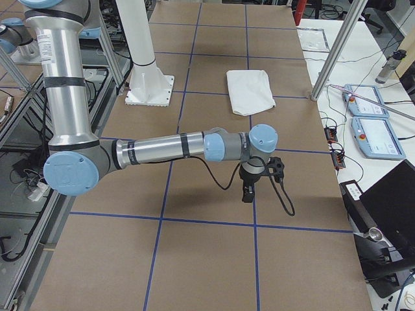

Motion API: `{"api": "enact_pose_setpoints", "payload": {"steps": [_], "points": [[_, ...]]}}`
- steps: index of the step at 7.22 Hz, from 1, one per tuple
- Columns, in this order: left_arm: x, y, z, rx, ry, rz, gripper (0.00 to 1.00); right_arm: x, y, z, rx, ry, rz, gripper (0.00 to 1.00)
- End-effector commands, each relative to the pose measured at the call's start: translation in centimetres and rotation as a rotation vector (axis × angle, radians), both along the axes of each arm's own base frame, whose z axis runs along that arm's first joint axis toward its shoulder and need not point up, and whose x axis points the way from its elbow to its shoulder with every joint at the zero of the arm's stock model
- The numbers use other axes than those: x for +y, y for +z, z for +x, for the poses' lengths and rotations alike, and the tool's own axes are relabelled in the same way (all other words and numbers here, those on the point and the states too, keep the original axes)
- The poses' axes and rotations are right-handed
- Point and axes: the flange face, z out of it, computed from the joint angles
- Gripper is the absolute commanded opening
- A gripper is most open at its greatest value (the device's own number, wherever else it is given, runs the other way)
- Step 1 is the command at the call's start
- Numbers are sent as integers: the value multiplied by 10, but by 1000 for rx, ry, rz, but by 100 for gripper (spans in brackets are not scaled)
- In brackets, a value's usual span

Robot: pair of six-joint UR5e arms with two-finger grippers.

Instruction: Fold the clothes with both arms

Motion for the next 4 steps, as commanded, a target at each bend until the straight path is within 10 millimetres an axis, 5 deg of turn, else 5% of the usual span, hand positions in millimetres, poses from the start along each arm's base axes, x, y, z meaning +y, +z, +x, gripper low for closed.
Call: {"api": "enact_pose_setpoints", "payload": {"steps": [1,4], "points": [[25,38,-9,0,-20,-59,100,30,-3,4,-6,8,10,100],[26,36,-11,25,-18,-92,100,45,-6,5,-8,6,18,100]]}}
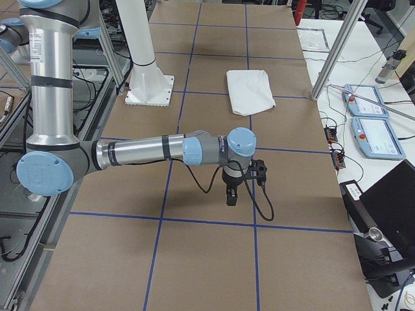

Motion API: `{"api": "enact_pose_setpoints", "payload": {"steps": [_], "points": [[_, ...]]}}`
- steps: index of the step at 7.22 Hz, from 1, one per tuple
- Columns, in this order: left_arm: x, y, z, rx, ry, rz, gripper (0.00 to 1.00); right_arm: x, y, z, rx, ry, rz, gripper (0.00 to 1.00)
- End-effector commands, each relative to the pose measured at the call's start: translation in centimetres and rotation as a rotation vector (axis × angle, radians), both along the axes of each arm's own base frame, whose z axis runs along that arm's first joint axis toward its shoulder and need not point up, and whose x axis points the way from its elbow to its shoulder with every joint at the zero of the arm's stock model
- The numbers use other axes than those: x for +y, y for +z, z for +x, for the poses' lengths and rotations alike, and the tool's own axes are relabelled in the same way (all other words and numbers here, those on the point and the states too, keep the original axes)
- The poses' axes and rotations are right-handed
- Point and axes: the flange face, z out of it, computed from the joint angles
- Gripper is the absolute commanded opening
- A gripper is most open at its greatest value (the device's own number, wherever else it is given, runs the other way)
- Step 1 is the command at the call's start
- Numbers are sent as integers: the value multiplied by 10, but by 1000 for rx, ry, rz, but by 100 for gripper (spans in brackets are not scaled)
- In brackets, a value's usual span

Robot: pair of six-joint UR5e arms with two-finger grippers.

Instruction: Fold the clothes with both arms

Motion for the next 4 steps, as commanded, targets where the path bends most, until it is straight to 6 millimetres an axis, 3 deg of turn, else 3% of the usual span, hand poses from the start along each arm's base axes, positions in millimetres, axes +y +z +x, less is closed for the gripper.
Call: {"api": "enact_pose_setpoints", "payload": {"steps": [1,2,4], "points": [[2,4,-2,7,-1,-28,100,2,1,0,-3,0,16,100],[3,6,-20,-19,-33,-20,100,2,7,0,-3,1,15,100],[2,4,-20,-13,-41,-25,100,1,6,-3,1,14,0,100]]}}
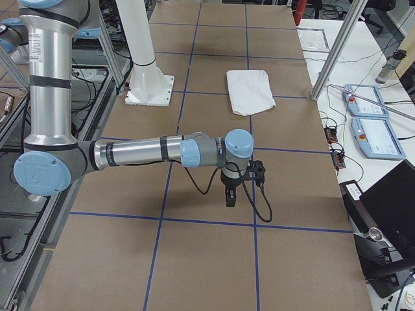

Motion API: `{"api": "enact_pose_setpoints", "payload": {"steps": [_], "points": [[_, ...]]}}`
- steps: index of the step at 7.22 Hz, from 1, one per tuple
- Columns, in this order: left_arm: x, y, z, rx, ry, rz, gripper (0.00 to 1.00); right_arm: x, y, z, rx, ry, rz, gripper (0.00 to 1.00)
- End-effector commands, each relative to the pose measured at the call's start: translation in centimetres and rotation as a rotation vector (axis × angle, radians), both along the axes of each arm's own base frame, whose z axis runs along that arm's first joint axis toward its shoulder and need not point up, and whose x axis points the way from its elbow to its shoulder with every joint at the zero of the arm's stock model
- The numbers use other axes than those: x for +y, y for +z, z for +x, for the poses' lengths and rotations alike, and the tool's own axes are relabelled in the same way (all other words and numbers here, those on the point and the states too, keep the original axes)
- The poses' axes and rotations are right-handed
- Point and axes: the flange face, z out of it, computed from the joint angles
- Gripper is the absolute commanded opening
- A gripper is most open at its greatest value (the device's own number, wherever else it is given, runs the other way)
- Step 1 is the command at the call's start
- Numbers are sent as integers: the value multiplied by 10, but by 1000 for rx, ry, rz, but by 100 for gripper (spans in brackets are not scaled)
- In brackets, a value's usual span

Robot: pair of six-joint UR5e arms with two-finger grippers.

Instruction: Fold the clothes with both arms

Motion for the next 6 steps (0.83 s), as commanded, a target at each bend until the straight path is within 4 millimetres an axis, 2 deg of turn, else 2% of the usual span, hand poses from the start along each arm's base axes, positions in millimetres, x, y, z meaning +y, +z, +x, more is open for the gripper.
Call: {"api": "enact_pose_setpoints", "payload": {"steps": [1,5,6], "points": [[-1,-3,-1,6,-4,7,100,-2,-2,-2,-4,6,-5,100],[-1,-5,-1,6,-1,21,100,-6,-9,-4,-16,14,0,100],[6,1,1,30,5,6,100,-7,-7,-3,-13,14,7,100]]}}
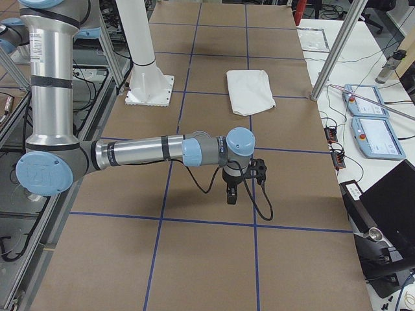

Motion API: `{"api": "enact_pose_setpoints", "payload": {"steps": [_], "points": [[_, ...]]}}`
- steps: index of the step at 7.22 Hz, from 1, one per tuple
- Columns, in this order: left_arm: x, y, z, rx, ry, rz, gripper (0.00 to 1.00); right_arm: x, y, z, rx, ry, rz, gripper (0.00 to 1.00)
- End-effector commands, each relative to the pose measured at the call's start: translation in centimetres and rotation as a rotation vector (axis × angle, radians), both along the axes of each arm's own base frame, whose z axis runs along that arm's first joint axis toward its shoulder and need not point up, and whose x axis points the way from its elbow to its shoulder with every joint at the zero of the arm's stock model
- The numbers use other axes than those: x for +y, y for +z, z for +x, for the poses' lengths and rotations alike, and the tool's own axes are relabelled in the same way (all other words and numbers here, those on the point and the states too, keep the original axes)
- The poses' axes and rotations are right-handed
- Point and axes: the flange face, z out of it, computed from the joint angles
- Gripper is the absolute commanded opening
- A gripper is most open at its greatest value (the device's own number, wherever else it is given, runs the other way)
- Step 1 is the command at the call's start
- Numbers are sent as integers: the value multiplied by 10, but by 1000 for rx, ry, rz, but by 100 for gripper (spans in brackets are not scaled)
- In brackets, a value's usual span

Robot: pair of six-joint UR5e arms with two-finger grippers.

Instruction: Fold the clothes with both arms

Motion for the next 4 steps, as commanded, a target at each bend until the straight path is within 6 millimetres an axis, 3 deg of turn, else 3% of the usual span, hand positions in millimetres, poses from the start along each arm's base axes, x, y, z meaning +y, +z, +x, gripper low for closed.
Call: {"api": "enact_pose_setpoints", "payload": {"steps": [1,4], "points": [[6,0,3,42,12,-4,100,-6,-4,0,-6,6,41,100],[2,-7,4,48,13,14,100,-6,-12,-1,-44,1,52,100]]}}
